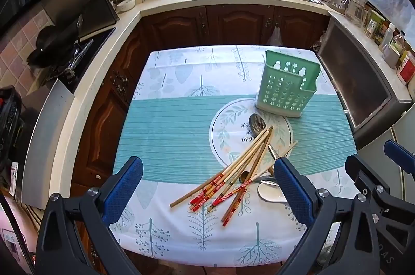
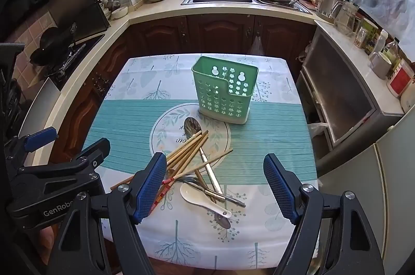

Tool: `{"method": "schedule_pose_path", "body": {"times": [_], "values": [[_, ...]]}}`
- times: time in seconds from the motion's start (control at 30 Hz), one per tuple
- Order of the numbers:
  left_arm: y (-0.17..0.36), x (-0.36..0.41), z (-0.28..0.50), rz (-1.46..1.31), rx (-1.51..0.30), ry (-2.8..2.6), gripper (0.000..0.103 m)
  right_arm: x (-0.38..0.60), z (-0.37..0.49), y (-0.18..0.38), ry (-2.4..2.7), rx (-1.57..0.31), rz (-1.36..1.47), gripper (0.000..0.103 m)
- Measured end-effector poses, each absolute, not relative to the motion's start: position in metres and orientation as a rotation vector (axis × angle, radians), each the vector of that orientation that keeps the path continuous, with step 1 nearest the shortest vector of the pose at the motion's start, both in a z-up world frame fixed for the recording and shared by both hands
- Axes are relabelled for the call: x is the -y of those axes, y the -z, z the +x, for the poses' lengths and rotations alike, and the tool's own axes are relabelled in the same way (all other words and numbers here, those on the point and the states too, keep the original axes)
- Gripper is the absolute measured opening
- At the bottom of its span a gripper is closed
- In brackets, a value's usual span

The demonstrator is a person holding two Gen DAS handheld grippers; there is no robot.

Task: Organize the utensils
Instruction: 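Move both tools toward the chopstick pile on the placemat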

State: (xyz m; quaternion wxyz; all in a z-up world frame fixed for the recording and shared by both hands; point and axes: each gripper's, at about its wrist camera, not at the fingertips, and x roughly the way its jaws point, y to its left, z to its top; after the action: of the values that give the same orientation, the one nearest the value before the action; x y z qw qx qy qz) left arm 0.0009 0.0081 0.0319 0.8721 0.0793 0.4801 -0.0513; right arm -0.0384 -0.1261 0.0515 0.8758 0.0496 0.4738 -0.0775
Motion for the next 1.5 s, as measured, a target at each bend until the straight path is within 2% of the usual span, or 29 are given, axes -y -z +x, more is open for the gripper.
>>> {"method": "schedule_pose_path", "body": {"times": [0.37,0.63,0.77,0.97,1.1,1.27,1.5], "values": [[-0.049,-0.003,0.014,0.147,-0.980,0.165,0.100,0.125,-0.038,-0.067,0.163,-0.948,0.097,0.079],[-0.068,-0.009,0.022,0.141,-0.942,0.223,0.099,0.149,-0.051,-0.101,0.220,-0.795,0.150,0.079],[-0.068,-0.019,0.030,0.144,-0.946,0.244,0.099,0.167,-0.054,-0.108,0.255,-0.829,0.231,0.079],[-0.052,-0.032,0.047,0.181,-0.964,0.326,0.098,0.167,-0.040,-0.081,0.337,-0.968,0.271,0.079],[-0.029,-0.036,0.063,0.222,-1.009,0.393,0.090,0.163,-0.038,-0.060,0.374,-0.992,0.300,0.074],[0.014,-0.037,0.080,0.265,-1.103,0.494,0.069,0.159,-0.026,-0.020,0.373,-1.026,0.416,0.067],[0.078,-0.020,0.094,0.353,-1.220,0.616,0.053,0.152,0.001,0.050,0.359,-1.086,0.574,0.055]]}}
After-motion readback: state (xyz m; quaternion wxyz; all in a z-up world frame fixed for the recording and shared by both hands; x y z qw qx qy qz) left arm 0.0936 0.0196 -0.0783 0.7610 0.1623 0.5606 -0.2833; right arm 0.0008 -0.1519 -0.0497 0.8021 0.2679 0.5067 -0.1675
